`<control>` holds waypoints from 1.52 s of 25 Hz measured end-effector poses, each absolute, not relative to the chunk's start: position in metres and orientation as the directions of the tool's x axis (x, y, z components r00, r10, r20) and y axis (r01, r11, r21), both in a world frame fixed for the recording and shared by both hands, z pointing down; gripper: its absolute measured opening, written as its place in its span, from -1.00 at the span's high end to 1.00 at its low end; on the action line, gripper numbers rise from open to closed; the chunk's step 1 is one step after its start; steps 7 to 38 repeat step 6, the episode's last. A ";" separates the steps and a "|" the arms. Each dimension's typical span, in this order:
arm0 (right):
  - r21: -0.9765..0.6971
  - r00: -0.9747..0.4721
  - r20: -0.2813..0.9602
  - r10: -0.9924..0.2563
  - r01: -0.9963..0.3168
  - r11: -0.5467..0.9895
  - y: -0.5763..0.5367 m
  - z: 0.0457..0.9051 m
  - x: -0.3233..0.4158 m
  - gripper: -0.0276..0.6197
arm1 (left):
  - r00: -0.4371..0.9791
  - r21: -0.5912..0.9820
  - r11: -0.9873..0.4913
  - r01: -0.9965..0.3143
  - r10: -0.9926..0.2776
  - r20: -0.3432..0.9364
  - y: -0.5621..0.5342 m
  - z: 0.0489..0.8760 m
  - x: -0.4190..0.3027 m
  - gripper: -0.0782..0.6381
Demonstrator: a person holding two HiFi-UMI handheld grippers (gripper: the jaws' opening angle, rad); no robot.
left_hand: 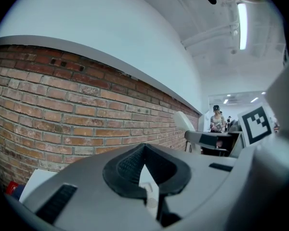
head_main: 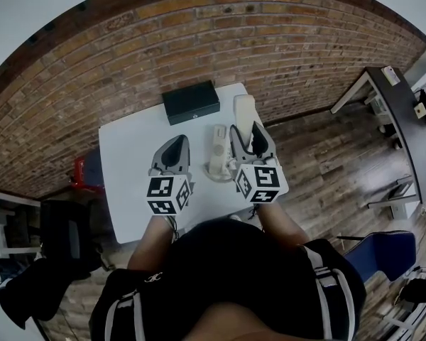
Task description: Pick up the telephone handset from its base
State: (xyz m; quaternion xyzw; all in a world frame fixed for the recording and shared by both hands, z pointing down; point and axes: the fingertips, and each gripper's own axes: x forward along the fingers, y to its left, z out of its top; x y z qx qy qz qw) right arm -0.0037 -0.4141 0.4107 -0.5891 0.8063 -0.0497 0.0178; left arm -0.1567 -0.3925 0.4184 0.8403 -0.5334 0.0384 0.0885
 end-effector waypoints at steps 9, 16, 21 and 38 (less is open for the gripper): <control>-0.098 -0.315 0.026 -0.949 -0.945 0.311 -0.414 0.409 -0.010 0.28 | 0.431 0.106 -0.419 -0.902 -0.889 0.154 -0.391 0.416 -0.159 0.78; -0.098 -0.315 0.026 -0.949 -0.945 0.311 -0.414 0.409 -0.010 0.28 | 0.431 0.106 -0.419 -0.902 -0.889 0.154 -0.391 0.416 -0.159 0.78; -0.098 -0.315 0.026 -0.949 -0.945 0.311 -0.414 0.409 -0.010 0.28 | 0.431 0.106 -0.419 -0.902 -0.889 0.154 -0.391 0.416 -0.159 0.78; -0.098 -0.315 0.026 -0.949 -0.945 0.311 -0.414 0.409 -0.010 0.28 | 0.431 0.106 -0.419 -0.902 -0.889 0.154 -0.391 0.416 -0.159 0.78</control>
